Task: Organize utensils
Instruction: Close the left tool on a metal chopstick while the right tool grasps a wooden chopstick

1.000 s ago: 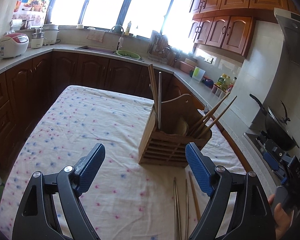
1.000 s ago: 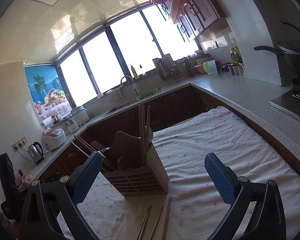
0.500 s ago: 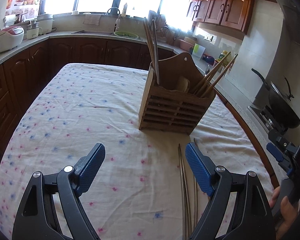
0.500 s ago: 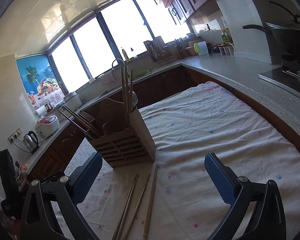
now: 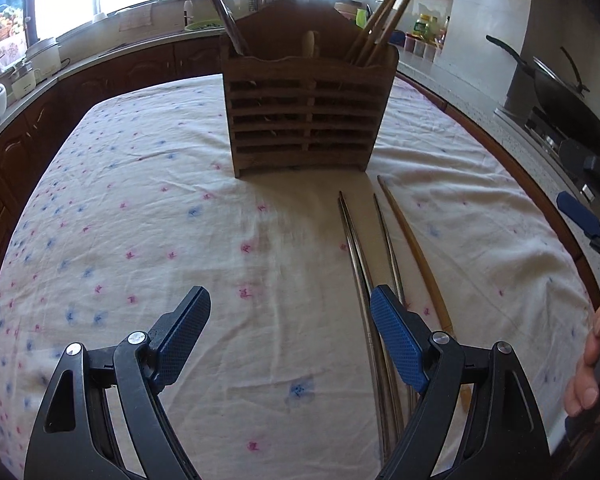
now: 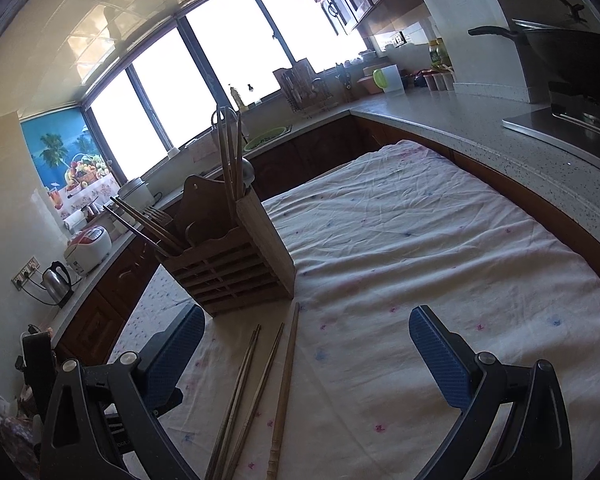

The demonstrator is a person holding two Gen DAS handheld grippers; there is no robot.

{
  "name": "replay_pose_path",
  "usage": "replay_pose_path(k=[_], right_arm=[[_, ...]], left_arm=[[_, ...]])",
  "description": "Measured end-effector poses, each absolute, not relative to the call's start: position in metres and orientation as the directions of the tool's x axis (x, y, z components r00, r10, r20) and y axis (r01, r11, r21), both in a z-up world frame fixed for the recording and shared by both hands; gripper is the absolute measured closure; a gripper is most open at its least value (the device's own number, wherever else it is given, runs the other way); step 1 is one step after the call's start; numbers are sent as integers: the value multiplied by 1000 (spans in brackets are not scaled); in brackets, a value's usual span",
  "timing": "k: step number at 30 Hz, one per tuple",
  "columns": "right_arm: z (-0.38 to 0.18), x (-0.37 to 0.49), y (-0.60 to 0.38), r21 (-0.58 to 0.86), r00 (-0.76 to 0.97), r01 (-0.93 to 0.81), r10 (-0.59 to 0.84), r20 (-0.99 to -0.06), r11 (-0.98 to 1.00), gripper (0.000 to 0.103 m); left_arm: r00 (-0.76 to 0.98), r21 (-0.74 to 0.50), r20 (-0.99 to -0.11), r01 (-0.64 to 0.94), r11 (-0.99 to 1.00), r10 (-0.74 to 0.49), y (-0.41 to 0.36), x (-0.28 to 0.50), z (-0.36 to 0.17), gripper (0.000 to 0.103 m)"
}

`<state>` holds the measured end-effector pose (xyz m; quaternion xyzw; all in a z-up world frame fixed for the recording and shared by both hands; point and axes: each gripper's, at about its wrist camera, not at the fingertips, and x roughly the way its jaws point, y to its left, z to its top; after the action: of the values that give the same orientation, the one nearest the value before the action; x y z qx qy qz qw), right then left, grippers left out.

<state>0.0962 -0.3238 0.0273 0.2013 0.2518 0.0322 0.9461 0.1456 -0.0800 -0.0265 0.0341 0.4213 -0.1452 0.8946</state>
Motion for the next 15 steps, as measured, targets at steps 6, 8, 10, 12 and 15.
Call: replay_pose_path(k=[6, 8, 10, 12, 15], right_arm=[[26, 96, -329, 401, 871, 54, 153, -467, 914, 0], [25, 96, -330, 404, 869, 60, 152, -471, 913, 0], [23, 98, -331, 408, 866, 64, 153, -476, 911, 0], [20, 100, -332, 411, 862, 67, 155, -483, 909, 0], [16, 103, -332, 411, 855, 70, 157, -493, 909, 0]], left_arm=[[563, -34, -797, 321, 946, -219, -95, 153, -41, 30], [548, -29, -808, 328, 944, -215, -99, 156, -47, 33], [540, -42, -810, 338, 940, -230, -101, 158, -51, 34], [539, -44, -809, 345, 938, -236, -103, 160, -52, 34], [538, -24, -814, 347, 937, -220, -107, 165, -54, 36]])
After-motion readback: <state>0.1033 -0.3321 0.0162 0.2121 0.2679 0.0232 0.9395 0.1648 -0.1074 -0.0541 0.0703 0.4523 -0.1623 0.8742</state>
